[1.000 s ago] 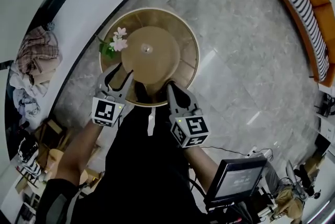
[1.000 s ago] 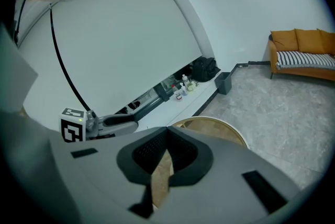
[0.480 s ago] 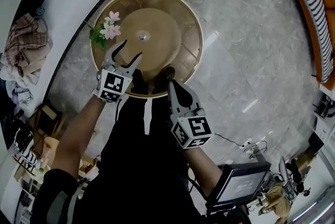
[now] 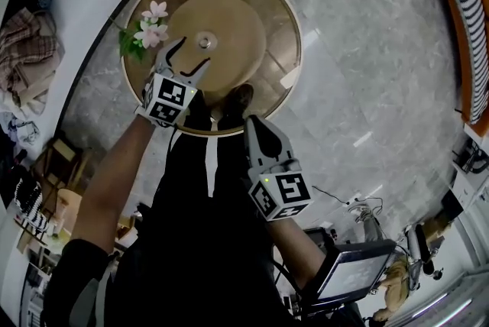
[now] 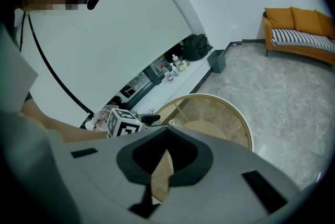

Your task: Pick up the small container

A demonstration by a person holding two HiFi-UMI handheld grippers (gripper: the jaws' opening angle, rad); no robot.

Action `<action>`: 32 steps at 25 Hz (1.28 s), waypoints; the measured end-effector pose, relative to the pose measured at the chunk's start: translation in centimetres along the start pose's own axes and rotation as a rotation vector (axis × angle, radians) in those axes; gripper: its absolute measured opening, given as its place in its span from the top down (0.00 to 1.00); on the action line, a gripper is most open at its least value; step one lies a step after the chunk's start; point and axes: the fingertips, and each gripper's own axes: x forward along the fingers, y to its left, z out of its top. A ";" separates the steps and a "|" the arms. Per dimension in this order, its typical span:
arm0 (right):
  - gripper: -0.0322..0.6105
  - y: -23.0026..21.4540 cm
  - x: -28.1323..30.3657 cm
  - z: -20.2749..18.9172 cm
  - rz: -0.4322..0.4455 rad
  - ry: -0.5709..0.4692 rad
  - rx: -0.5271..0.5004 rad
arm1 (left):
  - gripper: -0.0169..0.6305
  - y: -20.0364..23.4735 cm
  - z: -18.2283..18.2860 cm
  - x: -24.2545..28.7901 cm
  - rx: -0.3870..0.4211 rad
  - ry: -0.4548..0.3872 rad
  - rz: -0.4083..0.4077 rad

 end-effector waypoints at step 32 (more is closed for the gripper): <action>0.94 -2.4 2.8 -3.5 -0.006 0.091 0.054 | 0.47 -0.1 -2.7 7.7 0.064 0.022 -0.054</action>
